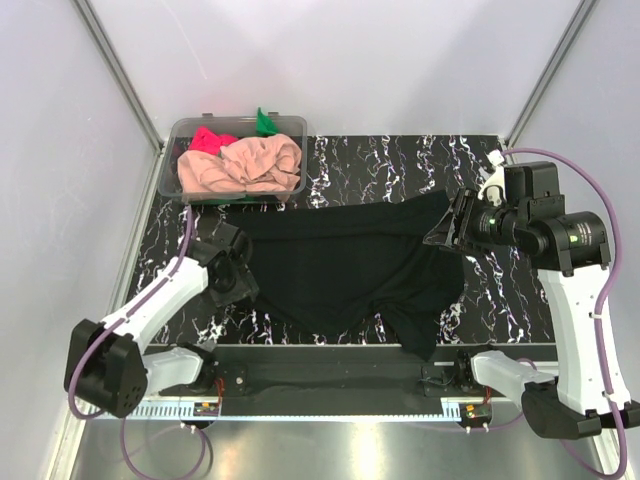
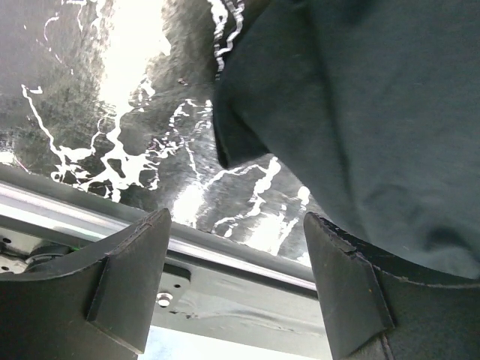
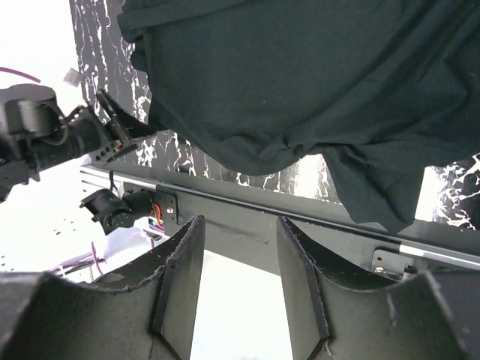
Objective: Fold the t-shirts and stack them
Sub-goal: Fold the tshirt
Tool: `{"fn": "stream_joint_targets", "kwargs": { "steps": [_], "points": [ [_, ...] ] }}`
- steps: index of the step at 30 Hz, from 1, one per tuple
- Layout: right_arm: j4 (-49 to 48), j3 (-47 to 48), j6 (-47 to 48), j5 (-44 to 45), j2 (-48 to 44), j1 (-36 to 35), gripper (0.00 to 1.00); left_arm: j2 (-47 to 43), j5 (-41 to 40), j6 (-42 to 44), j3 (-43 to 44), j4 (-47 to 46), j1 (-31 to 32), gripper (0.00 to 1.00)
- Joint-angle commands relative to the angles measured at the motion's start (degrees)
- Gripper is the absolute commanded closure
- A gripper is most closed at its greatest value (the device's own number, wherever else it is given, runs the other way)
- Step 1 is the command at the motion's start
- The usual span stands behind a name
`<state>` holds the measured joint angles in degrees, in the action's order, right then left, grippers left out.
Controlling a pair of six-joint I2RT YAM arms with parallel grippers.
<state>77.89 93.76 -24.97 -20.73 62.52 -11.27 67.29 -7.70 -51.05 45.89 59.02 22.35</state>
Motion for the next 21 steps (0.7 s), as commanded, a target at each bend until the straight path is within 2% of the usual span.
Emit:
{"fn": "stream_joint_targets", "kwargs": {
  "steps": [1,12,21],
  "points": [
    [15.45,2.22,-0.34,-1.94,-0.47,-0.42,0.50,1.88,0.06,0.16,-0.80,-4.43,-0.73,0.23],
    [15.98,2.57,-1.66,-3.18,-0.74,-0.51,0.50,8.91,0.15,1.21,-1.94,-11.04,-3.80,0.24],
    [15.72,1.70,0.45,-1.77,1.20,-0.51,0.50,4.70,-0.47,2.88,-3.96,-9.11,-7.14,0.26]
  ]
}}
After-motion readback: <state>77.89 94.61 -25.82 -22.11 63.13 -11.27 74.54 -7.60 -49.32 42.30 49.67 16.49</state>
